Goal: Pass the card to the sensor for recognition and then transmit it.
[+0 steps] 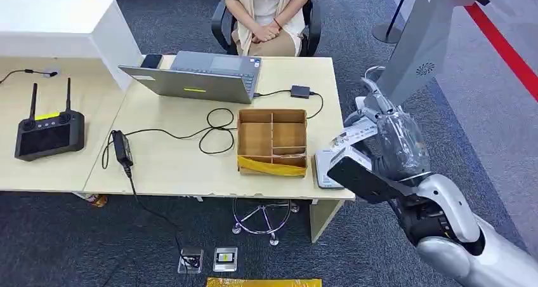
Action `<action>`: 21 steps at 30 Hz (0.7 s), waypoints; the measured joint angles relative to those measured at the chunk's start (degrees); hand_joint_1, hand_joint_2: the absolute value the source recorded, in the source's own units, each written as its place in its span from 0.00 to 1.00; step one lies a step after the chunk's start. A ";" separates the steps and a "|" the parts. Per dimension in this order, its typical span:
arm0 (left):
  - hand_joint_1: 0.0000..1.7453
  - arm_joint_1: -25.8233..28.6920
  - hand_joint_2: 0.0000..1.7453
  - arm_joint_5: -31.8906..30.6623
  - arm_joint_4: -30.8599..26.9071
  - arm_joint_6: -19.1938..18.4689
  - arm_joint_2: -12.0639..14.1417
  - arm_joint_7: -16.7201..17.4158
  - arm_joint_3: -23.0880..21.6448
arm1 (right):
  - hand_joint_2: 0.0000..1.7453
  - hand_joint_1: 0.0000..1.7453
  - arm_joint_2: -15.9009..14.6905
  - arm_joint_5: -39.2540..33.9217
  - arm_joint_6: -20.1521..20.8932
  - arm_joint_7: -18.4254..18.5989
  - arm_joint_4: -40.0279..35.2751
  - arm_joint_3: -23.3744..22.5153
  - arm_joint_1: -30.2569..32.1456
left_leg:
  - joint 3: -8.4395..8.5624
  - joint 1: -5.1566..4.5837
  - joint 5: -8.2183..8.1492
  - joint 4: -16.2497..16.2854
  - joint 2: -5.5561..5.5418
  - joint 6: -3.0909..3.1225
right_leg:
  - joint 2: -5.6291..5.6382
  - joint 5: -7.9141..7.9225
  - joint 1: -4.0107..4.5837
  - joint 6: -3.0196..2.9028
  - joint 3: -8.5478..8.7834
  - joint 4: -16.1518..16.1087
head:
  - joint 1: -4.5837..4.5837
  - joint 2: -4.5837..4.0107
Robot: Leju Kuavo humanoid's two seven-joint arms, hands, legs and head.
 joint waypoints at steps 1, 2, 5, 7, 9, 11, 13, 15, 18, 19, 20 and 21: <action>0.00 0.00 0.00 0.00 0.00 0.00 0.00 0.00 0.00 | 1.00 1.00 0.00 -0.04 0.17 -0.17 -0.28 0.30 -0.02 | 0.00 0.00 0.00 0.00 0.03 0.00 | 0.01 0.00 0.00 0.00 0.00 0.00 | 0.00 0.00; 0.00 0.00 0.00 0.02 0.00 -0.02 0.00 0.00 0.00 | 1.00 1.00 0.00 -0.15 0.22 -0.44 -0.41 0.57 -0.04 | 0.00 0.01 0.00 0.00 0.04 0.00 | 0.02 0.00 0.02 0.00 0.00 0.00 | 0.00 0.00; 0.00 0.00 0.00 0.13 0.00 -0.11 0.00 -0.06 0.00 | 1.00 1.00 0.06 -0.87 0.24 -1.35 -0.52 1.55 -0.43 | 0.00 0.06 -0.01 0.00 0.07 -0.01 | 0.03 0.00 0.06 -0.01 0.00 0.00 | 0.00 0.00; 0.00 -0.01 0.00 0.35 0.00 -0.28 0.02 -0.28 0.00 | 1.00 1.00 0.15 -1.40 0.28 -1.92 -0.52 2.23 -0.90 | 0.00 0.09 -0.01 0.00 0.07 -0.02 | 0.03 0.00 0.10 -0.01 0.00 0.00 | 0.00 0.00; 0.00 0.00 0.00 0.50 0.00 -0.57 0.02 -0.37 0.00 | 1.00 1.00 0.35 -1.71 0.28 -2.25 -0.50 2.78 -1.24 | -0.01 0.12 -0.01 0.00 0.07 -0.02 | 0.02 0.00 0.13 -0.01 0.00 0.00 | 0.00 0.00; 0.00 -0.01 0.00 0.59 0.00 -0.79 0.02 -0.37 0.00 | 1.00 1.00 0.53 -2.16 0.22 -2.82 -0.46 3.61 -1.75 | -0.02 0.14 -0.02 0.00 0.07 -0.03 | 0.03 0.00 0.15 -0.02 0.00 0.00 | 0.02 0.00; 0.00 -0.01 0.00 0.64 0.00 -0.83 0.02 -0.37 0.00 | 1.00 1.00 0.70 -2.67 0.09 -3.43 -0.30 4.43 -2.39 | -0.01 0.15 -0.02 0.00 0.07 -0.04 | 0.03 0.00 0.15 -0.02 0.00 0.00 | 0.00 0.00; 0.00 0.00 0.00 0.63 0.00 -0.83 0.02 -0.15 0.00 | 1.00 1.00 0.90 -3.10 -0.11 -3.91 -0.09 4.98 -2.77 | -0.03 0.15 -0.02 0.00 0.07 -0.04 | 0.02 0.00 0.16 -0.02 0.00 0.01 | 0.00 0.00; 0.00 -0.01 0.00 0.41 0.00 -0.61 0.02 0.44 0.00 | 1.00 1.00 1.38 -3.61 -0.11 -4.83 1.18 5.90 -4.15 | -0.04 0.16 -0.03 -0.01 0.09 -0.05 | 0.04 0.01 0.17 -0.04 0.00 0.01 | 0.02 0.00; 0.00 -0.03 0.00 0.31 0.00 -0.55 0.02 0.46 0.00 | 1.00 1.00 1.64 -3.91 0.02 -5.09 1.93 6.14 -4.72 | -0.03 0.16 -0.03 -0.01 0.09 -0.05 | 0.04 0.01 0.17 -0.04 0.00 0.01 | 0.00 0.00; 0.00 -0.04 0.00 0.04 0.00 -0.50 0.02 0.46 0.00 | 1.00 1.00 1.99 -4.17 0.19 -5.33 2.79 6.42 -5.35 | -0.03 0.16 -0.03 -0.01 0.09 -0.05 | 0.03 0.01 0.17 -0.04 0.00 0.01 | 0.02 0.00; 0.00 -0.05 0.00 -0.02 0.00 -0.50 0.02 0.46 0.00 | 1.00 1.00 2.34 -4.31 0.26 -5.46 3.65 6.69 -5.91 | -0.03 0.16 -0.02 -0.01 0.09 -0.05 | 0.03 0.01 0.18 -0.04 0.00 0.01 | 0.02 0.00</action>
